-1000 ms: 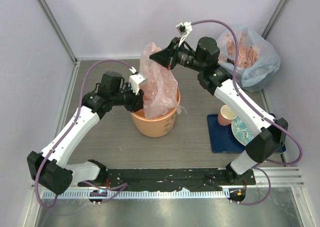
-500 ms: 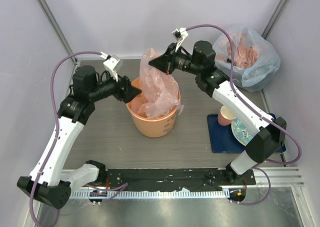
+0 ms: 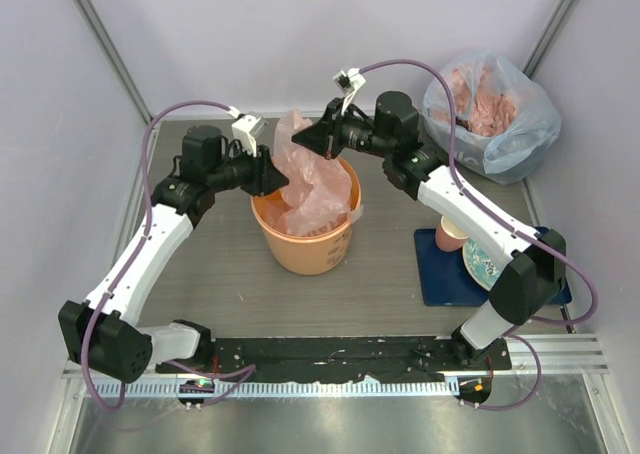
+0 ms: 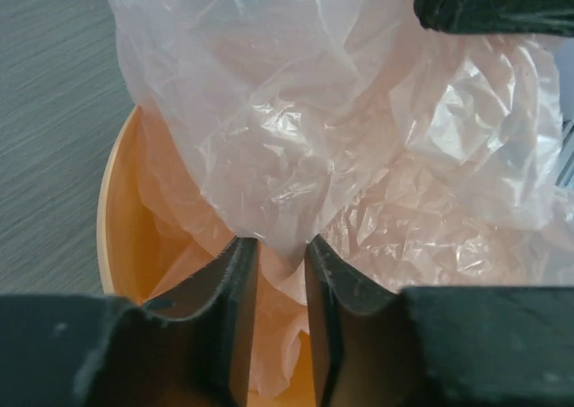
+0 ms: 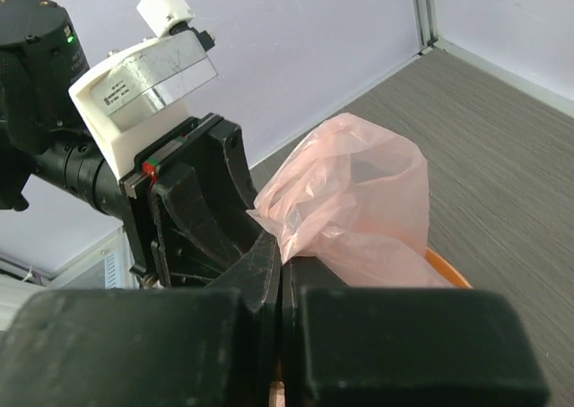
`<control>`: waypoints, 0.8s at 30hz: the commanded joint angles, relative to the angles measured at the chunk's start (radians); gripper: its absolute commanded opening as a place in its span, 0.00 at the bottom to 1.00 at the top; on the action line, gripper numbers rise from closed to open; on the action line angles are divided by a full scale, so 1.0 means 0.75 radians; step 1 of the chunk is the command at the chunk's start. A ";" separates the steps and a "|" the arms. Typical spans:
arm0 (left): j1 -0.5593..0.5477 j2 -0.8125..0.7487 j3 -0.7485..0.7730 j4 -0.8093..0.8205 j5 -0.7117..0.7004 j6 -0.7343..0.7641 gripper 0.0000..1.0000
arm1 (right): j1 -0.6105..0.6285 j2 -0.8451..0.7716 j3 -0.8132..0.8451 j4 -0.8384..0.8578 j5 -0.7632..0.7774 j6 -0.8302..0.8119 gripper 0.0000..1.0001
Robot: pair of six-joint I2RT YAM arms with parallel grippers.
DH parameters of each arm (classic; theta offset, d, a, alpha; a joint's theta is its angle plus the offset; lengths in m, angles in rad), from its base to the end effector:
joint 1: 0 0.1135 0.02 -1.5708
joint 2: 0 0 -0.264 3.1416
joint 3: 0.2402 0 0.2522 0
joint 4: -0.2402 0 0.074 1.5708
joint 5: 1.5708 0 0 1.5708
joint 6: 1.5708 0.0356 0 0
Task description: Put the trash bags into the trash bin
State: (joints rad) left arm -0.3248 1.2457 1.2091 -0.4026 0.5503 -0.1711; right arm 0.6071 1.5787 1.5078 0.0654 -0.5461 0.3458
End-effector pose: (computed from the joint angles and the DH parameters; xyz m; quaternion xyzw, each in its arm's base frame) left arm 0.2567 -0.1061 0.3703 0.2076 0.7988 -0.3490 0.4439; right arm 0.2975 0.2292 0.4194 -0.2775 0.6522 0.4813 0.5157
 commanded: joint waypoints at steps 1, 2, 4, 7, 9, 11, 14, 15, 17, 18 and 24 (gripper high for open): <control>0.004 0.016 0.012 0.015 0.005 0.036 0.26 | 0.007 0.047 0.051 0.138 0.039 -0.007 0.01; 0.006 0.016 0.022 0.011 0.005 0.036 0.26 | 0.007 0.053 0.051 0.138 0.037 -0.007 0.01; 0.022 0.000 0.036 -0.001 0.019 0.034 0.37 | 0.007 0.057 0.035 0.128 0.029 -0.011 0.01; 0.055 -0.067 0.055 0.009 0.078 0.018 0.62 | 0.007 0.033 -0.006 0.107 -0.008 0.005 0.01; 0.100 -0.114 0.057 0.015 0.117 -0.007 0.67 | 0.011 0.012 -0.022 0.101 -0.020 0.028 0.01; 0.155 -0.168 0.065 0.013 0.137 -0.042 0.70 | 0.013 -0.015 -0.014 0.101 -0.045 0.048 0.01; 0.214 -0.186 0.104 -0.015 0.268 -0.125 0.72 | 0.013 -0.043 0.031 0.107 -0.100 0.085 0.01; 0.235 -0.186 0.112 -0.009 0.360 -0.166 0.72 | 0.013 -0.049 0.039 0.113 -0.112 0.097 0.01; 0.239 -0.207 0.126 0.033 0.464 -0.199 0.73 | 0.013 -0.070 0.045 0.140 -0.149 0.177 0.01; 0.239 -0.217 0.118 0.072 0.505 -0.228 0.73 | 0.011 -0.076 0.041 0.148 -0.168 0.207 0.04; 0.231 -0.256 0.026 0.361 0.581 -0.383 0.74 | 0.013 -0.117 -0.018 0.166 -0.260 0.308 0.33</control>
State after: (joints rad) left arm -0.1497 1.0634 1.2438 -0.2802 0.8978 -0.3714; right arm 0.6098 1.5528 1.4937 0.1272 -0.6735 0.5159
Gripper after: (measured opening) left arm 0.737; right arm 0.242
